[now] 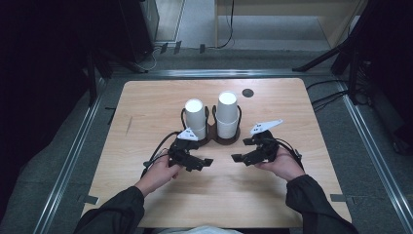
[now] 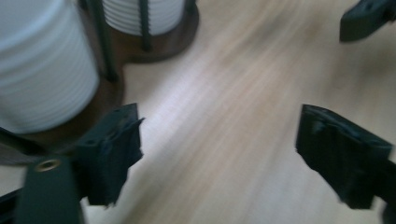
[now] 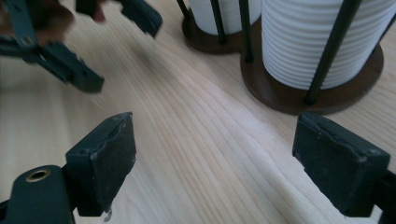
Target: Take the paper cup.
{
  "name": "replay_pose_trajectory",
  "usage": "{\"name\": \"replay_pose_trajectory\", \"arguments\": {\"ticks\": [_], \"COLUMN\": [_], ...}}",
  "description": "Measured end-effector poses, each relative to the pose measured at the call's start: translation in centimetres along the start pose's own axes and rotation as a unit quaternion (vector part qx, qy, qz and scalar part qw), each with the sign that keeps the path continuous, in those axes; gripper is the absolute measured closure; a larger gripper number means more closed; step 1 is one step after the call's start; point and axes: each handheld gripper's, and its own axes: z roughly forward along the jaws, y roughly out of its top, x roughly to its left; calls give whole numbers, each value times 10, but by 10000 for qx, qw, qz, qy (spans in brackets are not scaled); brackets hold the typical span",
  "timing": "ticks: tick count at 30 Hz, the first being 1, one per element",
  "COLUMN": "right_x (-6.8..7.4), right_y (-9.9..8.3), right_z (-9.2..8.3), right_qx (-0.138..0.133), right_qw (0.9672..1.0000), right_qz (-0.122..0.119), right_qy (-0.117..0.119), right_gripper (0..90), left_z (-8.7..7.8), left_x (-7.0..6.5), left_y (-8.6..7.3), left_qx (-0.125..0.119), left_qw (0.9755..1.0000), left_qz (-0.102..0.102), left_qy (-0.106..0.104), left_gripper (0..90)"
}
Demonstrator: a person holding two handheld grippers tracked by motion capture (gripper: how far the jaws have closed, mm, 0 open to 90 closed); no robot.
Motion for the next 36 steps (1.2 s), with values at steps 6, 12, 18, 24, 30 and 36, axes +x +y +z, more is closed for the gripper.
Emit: {"name": "replay_pose_trajectory", "arguments": {"ticks": [6, 12, 18, 24, 30, 36], "right_x": [2, 6, 4, 5, 3, 3], "right_y": [1, 1, -4, -2, 0, 0], "right_z": [-3, -10, -13, -18, -24, -25], "right_qx": [8, -191, -176, -142, -206, -212], "right_qw": [9999, 9995, 9994, 9994, 9981, 9985], "right_qz": [-130, -187, -107, -127, 106, 15], "right_qy": [-99, -177, -263, -279, -562, -496], "right_gripper": [231, 380, 424, 442, 461, 434], "left_z": [-3, -3, -6, -8, -6, -8], "left_x": [-5, -6, -4, -4, -5, -6], "left_y": [0, 3, 5, 8, 10, 13], "left_qx": [129, 124, 77, 11, -48, 5], "left_qw": [9990, 9986, 9987, 9988, 9988, 9986], "left_qz": [419, 509, 500, 481, 443, 396], "left_qy": [-105, -37, -29, -117, -225, -340], "left_gripper": [133, 150, 259, 335, 422, 504]}}
